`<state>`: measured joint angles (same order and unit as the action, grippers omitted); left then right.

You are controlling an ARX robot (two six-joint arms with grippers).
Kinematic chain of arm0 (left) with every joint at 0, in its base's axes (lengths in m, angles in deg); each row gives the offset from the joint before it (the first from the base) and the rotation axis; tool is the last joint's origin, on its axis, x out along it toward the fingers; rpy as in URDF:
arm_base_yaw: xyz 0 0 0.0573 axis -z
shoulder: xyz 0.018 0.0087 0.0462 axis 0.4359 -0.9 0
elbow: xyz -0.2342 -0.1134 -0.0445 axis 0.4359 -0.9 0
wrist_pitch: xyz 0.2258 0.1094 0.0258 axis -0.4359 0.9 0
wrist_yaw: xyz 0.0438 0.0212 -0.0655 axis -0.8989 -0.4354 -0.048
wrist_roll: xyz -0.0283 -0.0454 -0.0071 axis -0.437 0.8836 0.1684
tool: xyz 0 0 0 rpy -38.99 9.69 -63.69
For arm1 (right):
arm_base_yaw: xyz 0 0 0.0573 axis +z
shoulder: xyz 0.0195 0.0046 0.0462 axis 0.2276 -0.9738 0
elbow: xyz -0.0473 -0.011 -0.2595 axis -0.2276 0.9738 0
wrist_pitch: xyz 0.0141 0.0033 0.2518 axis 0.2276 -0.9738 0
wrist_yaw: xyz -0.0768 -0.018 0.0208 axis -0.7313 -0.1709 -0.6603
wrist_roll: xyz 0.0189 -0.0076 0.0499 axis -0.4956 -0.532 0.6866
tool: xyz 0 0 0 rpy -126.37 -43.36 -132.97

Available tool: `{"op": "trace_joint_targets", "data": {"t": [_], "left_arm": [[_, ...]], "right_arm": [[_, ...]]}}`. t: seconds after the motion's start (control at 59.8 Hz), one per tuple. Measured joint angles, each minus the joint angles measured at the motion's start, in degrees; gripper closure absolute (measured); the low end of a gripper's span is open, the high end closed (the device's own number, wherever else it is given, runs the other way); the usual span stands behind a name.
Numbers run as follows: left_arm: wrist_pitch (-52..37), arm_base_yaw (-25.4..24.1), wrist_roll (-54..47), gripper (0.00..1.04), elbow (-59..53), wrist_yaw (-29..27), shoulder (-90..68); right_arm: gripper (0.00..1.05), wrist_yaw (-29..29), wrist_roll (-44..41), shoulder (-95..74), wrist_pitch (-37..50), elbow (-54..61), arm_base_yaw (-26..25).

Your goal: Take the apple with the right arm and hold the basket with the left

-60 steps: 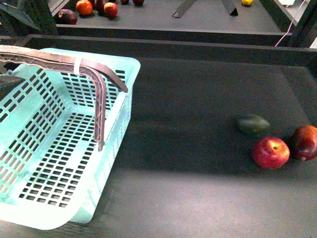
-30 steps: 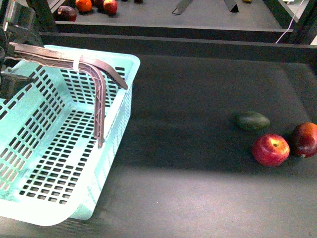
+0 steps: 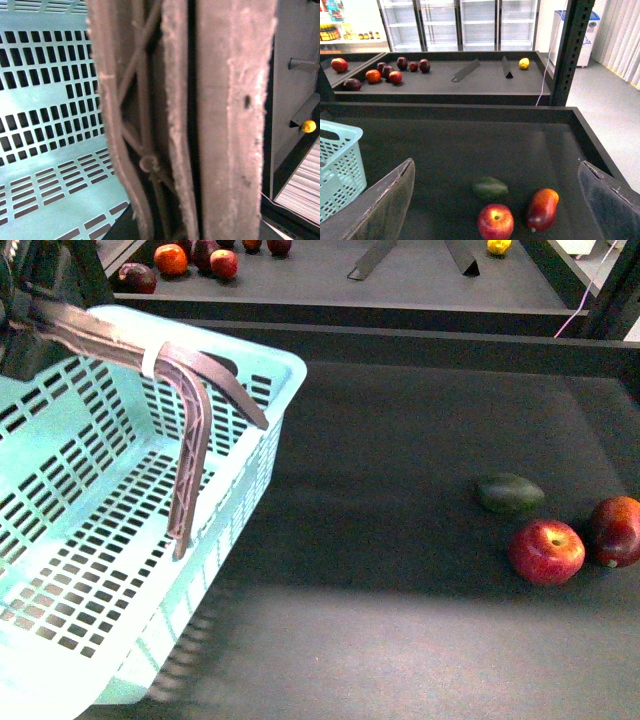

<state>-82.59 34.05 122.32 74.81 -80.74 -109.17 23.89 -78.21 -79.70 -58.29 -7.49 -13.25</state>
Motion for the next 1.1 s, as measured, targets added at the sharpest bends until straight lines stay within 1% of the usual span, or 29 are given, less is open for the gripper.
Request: {"op": "trace_joint_targets", "data": {"t": [0.117,0.201,0.351,0.568,0.786,0.903,1.103], "left_arm": [[1.5,2.5,-2.4,0.89,0.3,0.1,5.0],[3.5,5.3,-4.1,0.89,1.6,1.0,7.5],[6.3,11.7,-6.0,0.89,4.0,2.7,9.9],[7.3,18.8,-9.3,0.89,5.5,3.1,12.8],[7.0,23.0,-11.6,0.89,5.6,2.9,15.0],[5.2,25.1,-14.3,0.89,5.6,4.1,14.9],[3.9,26.3,-17.7,0.89,5.6,4.9,14.9]], "right_arm": [[0.09,0.0,0.0,0.0,0.0,0.0,0.0],[0.09,0.0,0.0,0.0,0.0,0.0,0.0],[0.09,0.0,0.0,0.0,0.0,0.0,0.0],[0.09,0.0,0.0,0.0,0.0,0.0,0.0],[0.09,0.0,0.0,0.0,0.0,0.0,0.0],[0.09,0.0,0.0,0.0,0.0,0.0,0.0],[0.09,0.0,0.0,0.0,0.0,0.0,0.0]]}}
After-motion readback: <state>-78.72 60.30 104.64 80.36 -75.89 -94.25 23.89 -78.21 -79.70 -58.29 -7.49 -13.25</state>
